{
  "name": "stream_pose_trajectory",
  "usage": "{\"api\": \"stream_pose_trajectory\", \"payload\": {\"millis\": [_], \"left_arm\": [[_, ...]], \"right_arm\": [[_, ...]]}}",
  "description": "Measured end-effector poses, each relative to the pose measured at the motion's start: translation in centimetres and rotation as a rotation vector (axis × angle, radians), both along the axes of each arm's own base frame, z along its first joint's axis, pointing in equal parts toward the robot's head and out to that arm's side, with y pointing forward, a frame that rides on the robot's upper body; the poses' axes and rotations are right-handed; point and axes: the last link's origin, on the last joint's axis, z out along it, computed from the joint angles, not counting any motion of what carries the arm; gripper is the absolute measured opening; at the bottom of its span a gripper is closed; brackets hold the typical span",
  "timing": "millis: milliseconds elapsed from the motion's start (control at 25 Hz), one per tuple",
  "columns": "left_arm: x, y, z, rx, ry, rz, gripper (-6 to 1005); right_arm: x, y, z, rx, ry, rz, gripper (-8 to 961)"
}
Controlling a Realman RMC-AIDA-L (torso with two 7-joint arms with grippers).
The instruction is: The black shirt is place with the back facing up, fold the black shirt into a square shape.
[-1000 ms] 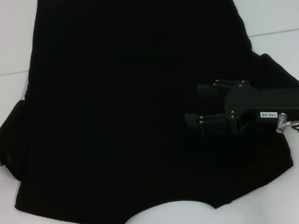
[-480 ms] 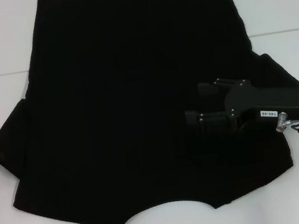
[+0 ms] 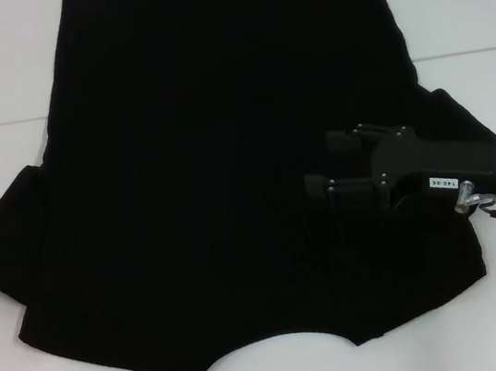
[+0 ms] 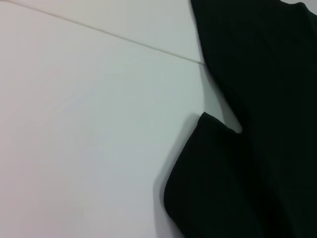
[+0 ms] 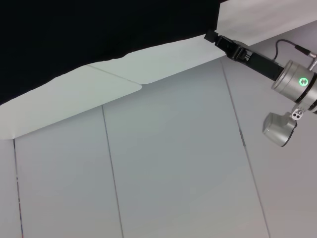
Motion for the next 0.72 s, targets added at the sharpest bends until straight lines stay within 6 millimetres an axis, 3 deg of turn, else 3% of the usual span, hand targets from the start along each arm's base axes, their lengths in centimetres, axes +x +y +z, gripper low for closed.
{"api": "stream_pose_trajectory", "payload": {"millis": [280, 480, 720], "left_arm": [[-0.5, -0.7, 0.7, 0.017, 0.001, 0.015, 6], [-0.6, -1.2, 1.1, 0.022, -0.003, 0.019, 6], [-1.0, -1.7, 1.4, 0.034, -0.002, 0.032, 7]], "right_arm": [[-0.1, 0.2, 0.0, 0.007, -0.006, -0.004, 871], [-0.1, 0.3, 0.0, 0.006, -0.005, -0.006, 701], [0.0, 0.3, 0.0, -0.004, 0.004, -0.024, 708]]}}
